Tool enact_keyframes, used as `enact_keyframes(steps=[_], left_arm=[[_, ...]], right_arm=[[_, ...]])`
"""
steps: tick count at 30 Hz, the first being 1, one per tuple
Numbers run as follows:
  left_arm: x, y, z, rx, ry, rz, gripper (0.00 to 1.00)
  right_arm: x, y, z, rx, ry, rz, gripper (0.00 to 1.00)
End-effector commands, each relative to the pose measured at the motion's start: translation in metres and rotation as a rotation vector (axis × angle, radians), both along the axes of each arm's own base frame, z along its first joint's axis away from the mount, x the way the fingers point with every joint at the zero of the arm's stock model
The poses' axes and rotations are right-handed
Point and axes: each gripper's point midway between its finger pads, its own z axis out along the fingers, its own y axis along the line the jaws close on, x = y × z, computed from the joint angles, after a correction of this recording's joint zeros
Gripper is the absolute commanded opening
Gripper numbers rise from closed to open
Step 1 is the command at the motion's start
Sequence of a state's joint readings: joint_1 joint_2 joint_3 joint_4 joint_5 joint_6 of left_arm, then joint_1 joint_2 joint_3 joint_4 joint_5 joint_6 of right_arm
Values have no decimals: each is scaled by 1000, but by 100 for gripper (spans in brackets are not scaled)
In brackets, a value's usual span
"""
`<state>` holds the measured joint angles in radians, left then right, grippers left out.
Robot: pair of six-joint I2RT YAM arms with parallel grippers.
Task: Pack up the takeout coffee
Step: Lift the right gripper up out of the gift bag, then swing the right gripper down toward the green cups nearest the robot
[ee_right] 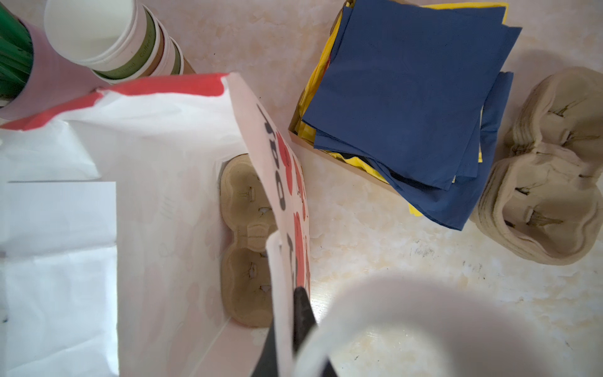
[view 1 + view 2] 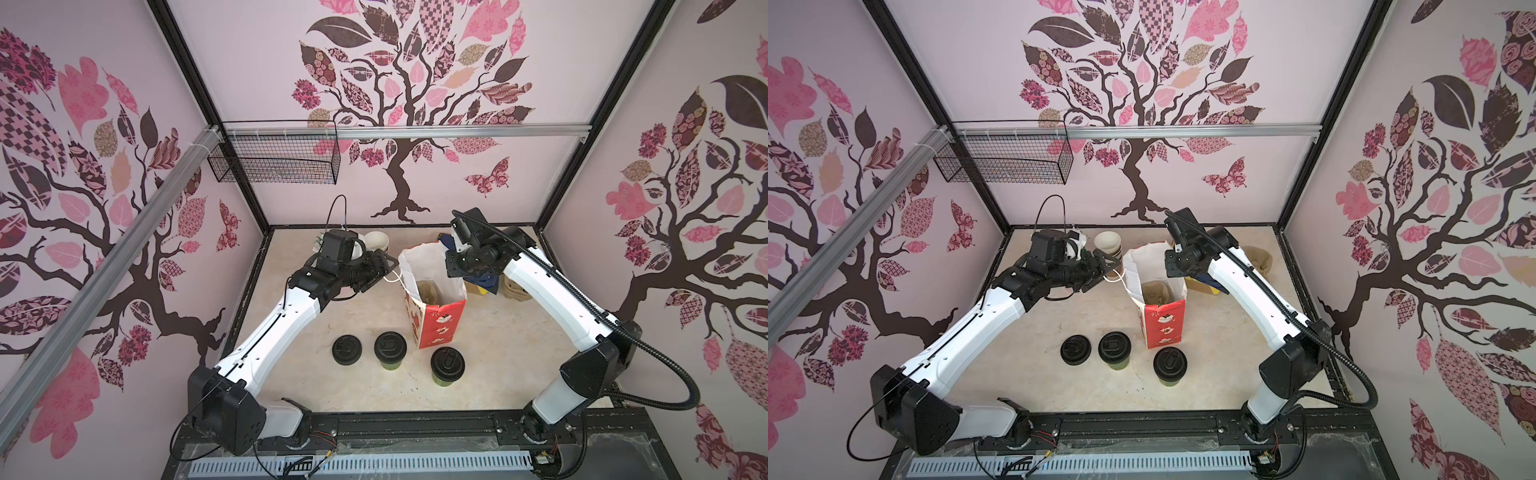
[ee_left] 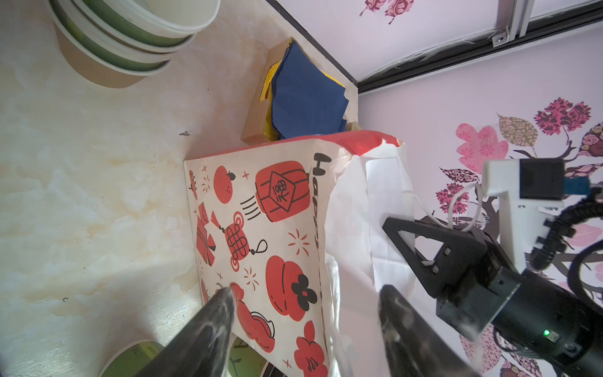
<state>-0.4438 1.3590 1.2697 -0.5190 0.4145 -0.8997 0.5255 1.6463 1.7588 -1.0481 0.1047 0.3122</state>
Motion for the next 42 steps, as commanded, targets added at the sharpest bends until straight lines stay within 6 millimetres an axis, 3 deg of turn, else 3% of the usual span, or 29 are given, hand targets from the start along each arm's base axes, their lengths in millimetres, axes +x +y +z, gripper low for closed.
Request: enact_keyframes(steps=[1, 11, 12, 16, 21, 28, 36, 42], left_arm=[[-5, -4, 21, -17, -43, -50, 73], [-13, -7, 16, -20, -26, -68, 73], [-13, -7, 17, -22, -27, -68, 73], [-13, -6, 17, -24, -31, -58, 73], [-11, -4, 17, -37, -39, -32, 73], [-10, 0, 20, -42, -54, -12, 73], [-11, 1, 21, -48, -60, -11, 73], [-10, 2, 21, -53, -66, 2, 73]], right_arm=[[7, -4, 2, -18, 6, 41, 1], [16, -11, -8, -38, 32, 46, 4], [16, -11, -7, -37, 30, 42, 7], [12, -13, 4, -25, 21, 24, 36], [-1, -14, 31, 27, -2, 22, 64], [-29, -25, 70, 72, -25, 16, 85], [-73, -43, 104, 106, -23, 4, 89], [-106, -56, 94, 130, 41, -43, 85]])
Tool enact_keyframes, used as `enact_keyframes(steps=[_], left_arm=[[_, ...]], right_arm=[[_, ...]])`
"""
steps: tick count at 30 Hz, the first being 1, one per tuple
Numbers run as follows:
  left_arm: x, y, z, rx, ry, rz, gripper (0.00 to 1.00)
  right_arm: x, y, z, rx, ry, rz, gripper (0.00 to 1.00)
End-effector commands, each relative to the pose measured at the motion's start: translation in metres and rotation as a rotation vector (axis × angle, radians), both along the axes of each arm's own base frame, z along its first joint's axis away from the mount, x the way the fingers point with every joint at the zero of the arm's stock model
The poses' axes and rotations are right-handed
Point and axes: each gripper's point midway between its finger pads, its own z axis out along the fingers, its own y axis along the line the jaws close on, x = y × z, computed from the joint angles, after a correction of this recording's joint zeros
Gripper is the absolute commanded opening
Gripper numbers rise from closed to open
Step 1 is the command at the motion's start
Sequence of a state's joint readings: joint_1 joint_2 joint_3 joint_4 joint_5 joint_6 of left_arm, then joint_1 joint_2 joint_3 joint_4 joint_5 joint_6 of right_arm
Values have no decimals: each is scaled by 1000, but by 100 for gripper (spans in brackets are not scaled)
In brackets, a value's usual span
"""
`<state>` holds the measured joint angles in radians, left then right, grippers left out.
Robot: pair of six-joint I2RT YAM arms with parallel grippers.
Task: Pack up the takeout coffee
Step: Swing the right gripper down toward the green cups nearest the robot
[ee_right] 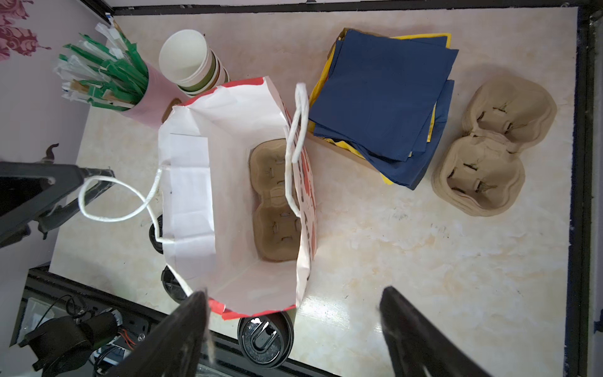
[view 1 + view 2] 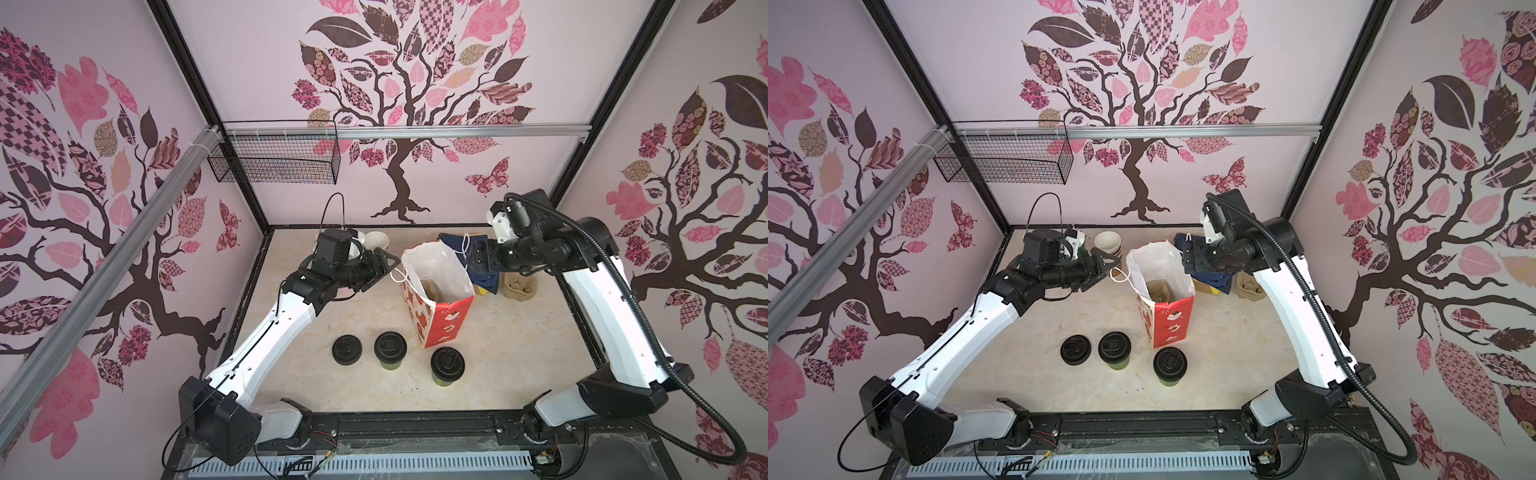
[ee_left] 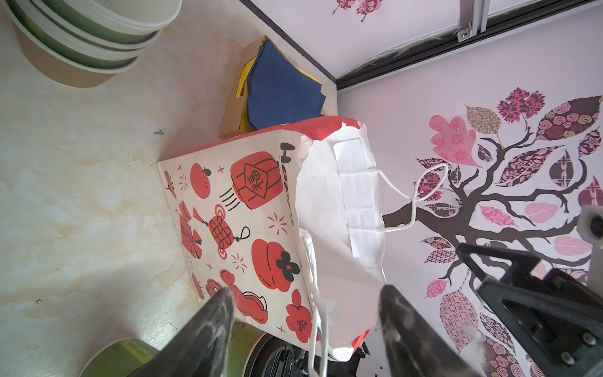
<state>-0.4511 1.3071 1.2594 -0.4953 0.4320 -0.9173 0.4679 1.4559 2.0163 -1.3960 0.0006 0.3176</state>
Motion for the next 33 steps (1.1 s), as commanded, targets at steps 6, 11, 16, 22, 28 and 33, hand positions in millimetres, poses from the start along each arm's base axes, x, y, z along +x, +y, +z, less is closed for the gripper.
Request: enact_keyframes(steps=[6, 11, 16, 22, 28, 33], left_arm=[[2, 11, -2, -18, -27, 57, 72], [1, 13, -8, -16, -11, 68, 72], [-1, 15, -12, -11, -1, 76, 71], [-5, 20, -20, -5, 24, 97, 71], [-7, 22, -20, -10, 28, 104, 71], [-8, 23, -19, -12, 28, 109, 71]], right_arm=[[-56, -16, -43, 30, 197, -79, 81], [-72, -22, -69, 28, 254, -104, 79], [-87, -17, -103, 20, 313, -104, 78], [-106, -5, -143, -8, 363, -91, 77], [-113, -6, -169, -10, 372, -102, 77], [-117, -3, -188, 4, 380, -94, 77]])
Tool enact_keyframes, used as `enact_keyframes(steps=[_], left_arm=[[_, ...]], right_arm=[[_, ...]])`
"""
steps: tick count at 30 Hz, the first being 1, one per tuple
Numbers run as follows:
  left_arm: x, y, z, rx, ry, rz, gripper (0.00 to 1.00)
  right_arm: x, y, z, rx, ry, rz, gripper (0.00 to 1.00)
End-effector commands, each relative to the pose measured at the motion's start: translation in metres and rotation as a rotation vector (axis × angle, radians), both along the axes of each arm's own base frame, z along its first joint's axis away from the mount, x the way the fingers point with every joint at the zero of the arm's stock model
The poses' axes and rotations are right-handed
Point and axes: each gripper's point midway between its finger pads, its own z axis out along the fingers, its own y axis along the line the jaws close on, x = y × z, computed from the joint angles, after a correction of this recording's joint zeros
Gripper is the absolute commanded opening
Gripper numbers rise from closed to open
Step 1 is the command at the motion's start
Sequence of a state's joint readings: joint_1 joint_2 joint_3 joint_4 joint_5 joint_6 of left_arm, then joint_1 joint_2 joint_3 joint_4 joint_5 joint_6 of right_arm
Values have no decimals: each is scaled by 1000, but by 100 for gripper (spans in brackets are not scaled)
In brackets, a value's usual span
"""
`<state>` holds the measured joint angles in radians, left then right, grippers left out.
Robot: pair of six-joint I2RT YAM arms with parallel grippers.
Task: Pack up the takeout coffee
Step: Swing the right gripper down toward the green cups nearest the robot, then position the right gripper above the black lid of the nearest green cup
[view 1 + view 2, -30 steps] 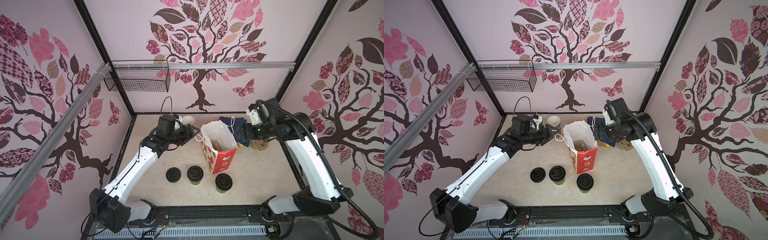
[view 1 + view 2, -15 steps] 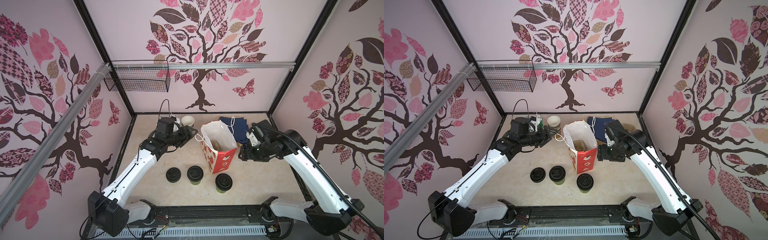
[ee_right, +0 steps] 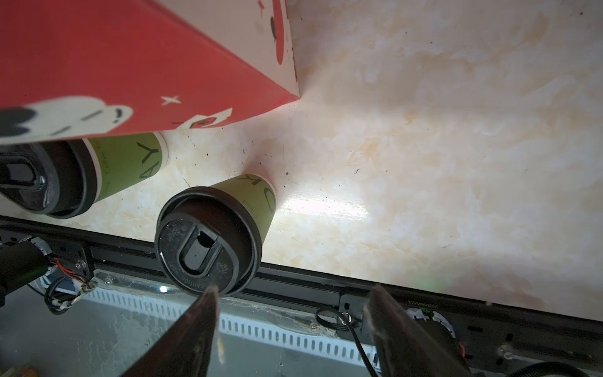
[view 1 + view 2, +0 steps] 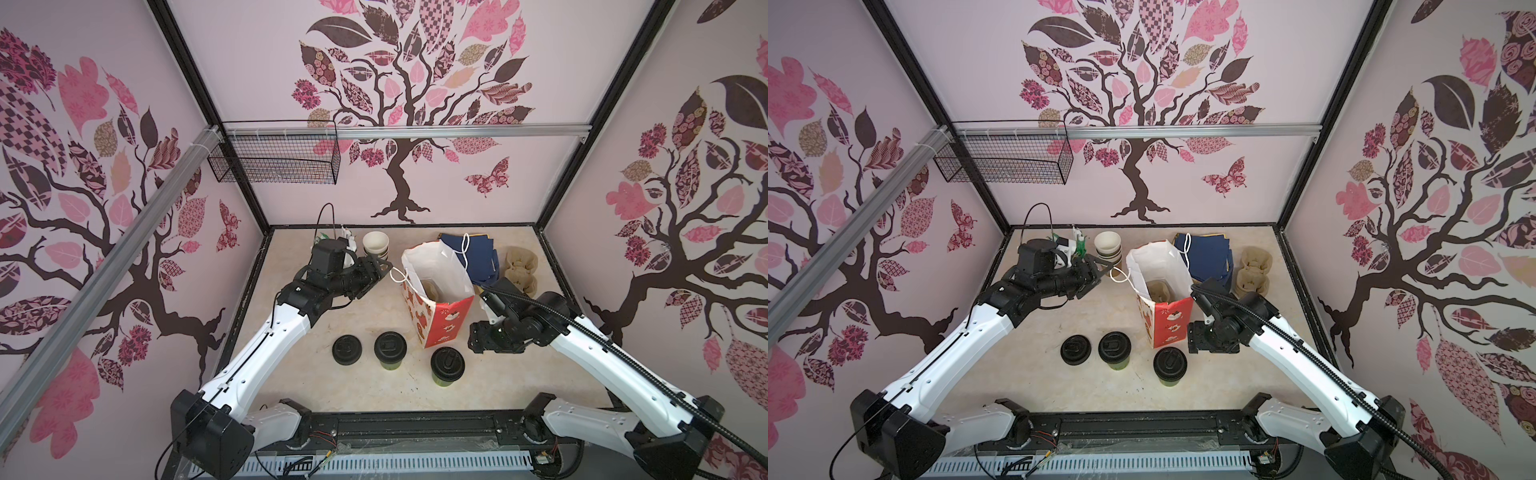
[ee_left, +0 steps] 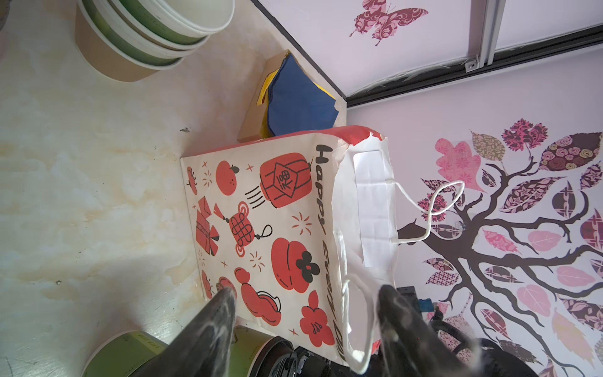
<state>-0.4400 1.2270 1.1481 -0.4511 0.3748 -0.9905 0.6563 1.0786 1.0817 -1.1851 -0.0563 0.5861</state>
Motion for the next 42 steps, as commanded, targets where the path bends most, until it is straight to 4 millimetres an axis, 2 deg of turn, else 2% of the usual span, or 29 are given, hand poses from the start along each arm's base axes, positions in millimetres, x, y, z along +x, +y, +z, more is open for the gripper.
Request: enact_keyframes(steps=[1, 9, 16, 21, 29, 34, 38, 42], left_arm=[[-2, 5, -6, 8, 2, 14, 71], [-2, 7, -7, 14, 0, 20, 71], [-2, 10, -5, 26, -11, 21, 71], [-4, 10, -3, 22, -14, 21, 71], [-7, 14, -1, 25, -20, 25, 71], [-9, 11, 2, 22, -26, 5, 72], [-10, 12, 3, 31, -29, -1, 72], [-14, 14, 2, 33, -27, 2, 72]], right_arm=[[-1, 2, -3, 32, -6, -71, 77], [-2, 6, -29, 36, 4, -36, 79], [7, 18, -30, 72, -22, -11, 80], [5, 27, -29, 86, -41, 23, 81], [-16, 4, -23, 57, -47, -35, 82], [-33, -12, -19, 16, 7, -72, 80], [-48, -3, -12, -1, 13, -48, 80], [-63, 21, -11, -34, -6, 30, 82]])
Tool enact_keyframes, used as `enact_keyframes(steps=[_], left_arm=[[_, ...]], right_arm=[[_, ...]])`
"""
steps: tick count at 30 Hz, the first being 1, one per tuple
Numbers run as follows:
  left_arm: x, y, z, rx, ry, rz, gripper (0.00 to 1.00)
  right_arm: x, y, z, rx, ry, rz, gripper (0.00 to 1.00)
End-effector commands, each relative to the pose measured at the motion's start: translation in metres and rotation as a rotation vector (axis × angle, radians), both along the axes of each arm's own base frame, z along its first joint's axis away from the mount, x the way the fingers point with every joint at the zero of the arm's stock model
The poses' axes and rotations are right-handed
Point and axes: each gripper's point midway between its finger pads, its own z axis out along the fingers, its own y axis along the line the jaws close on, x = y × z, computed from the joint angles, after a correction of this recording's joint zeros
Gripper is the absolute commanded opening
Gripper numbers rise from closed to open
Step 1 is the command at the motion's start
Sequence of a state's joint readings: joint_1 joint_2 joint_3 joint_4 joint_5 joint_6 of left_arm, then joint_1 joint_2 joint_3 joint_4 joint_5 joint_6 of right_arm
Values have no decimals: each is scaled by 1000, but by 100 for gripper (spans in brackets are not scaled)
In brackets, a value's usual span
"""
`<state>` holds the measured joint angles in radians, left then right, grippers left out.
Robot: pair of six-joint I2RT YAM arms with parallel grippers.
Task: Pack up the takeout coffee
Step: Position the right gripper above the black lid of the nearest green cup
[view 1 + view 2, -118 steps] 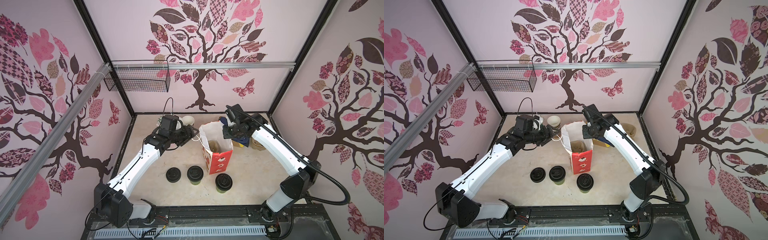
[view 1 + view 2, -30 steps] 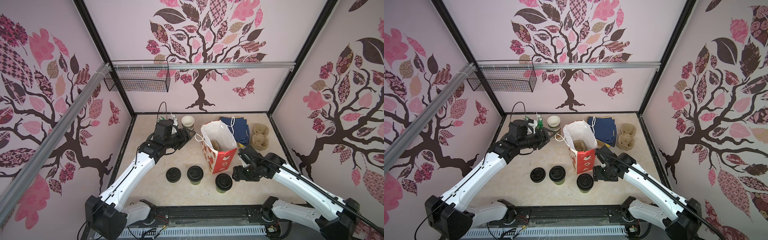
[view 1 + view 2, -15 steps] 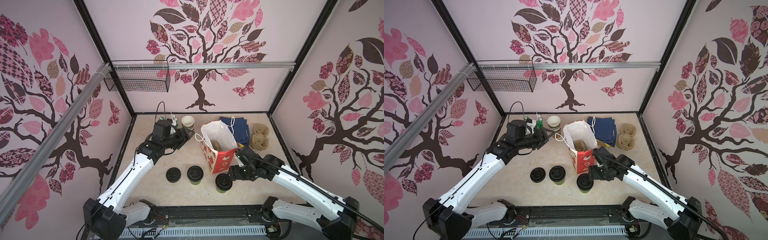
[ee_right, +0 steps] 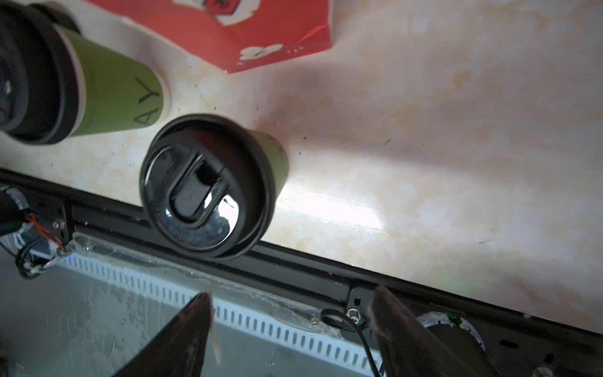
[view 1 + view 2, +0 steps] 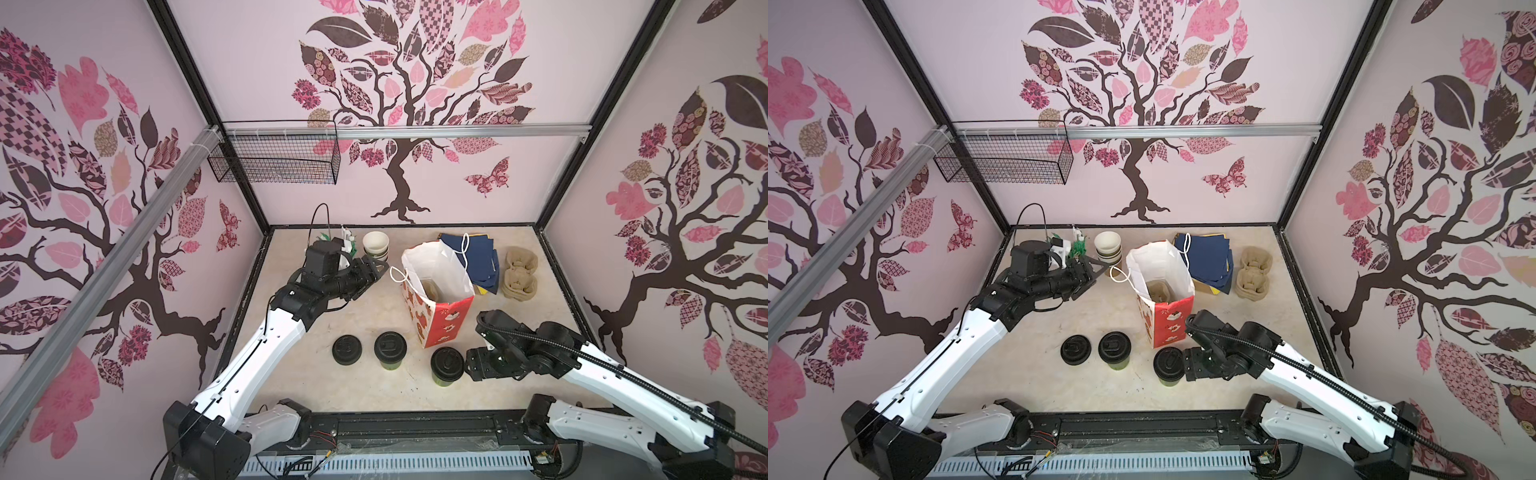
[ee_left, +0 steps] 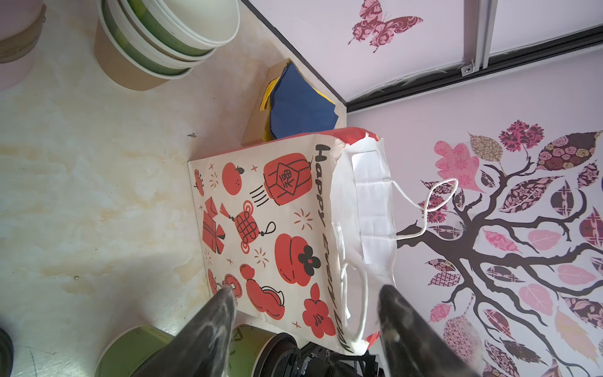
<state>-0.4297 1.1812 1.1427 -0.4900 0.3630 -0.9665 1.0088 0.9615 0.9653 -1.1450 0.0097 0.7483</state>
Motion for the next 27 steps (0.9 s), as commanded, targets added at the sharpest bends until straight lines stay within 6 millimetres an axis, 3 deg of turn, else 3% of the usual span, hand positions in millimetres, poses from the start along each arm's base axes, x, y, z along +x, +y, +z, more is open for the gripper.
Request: enact_keyframes(steps=[1, 10, 27], left_arm=[[-6, 5, -4, 15, -7, -6, 72], [-12, 11, -2, 21, -11, 9, 73], [-13, 12, 2, 28, -14, 9, 72]], right_arm=[[-8, 0, 2, -56, 15, -131, 82], [1, 33, 0, -30, -41, -64, 84], [22, 44, -7, -115, -127, -47, 84]])
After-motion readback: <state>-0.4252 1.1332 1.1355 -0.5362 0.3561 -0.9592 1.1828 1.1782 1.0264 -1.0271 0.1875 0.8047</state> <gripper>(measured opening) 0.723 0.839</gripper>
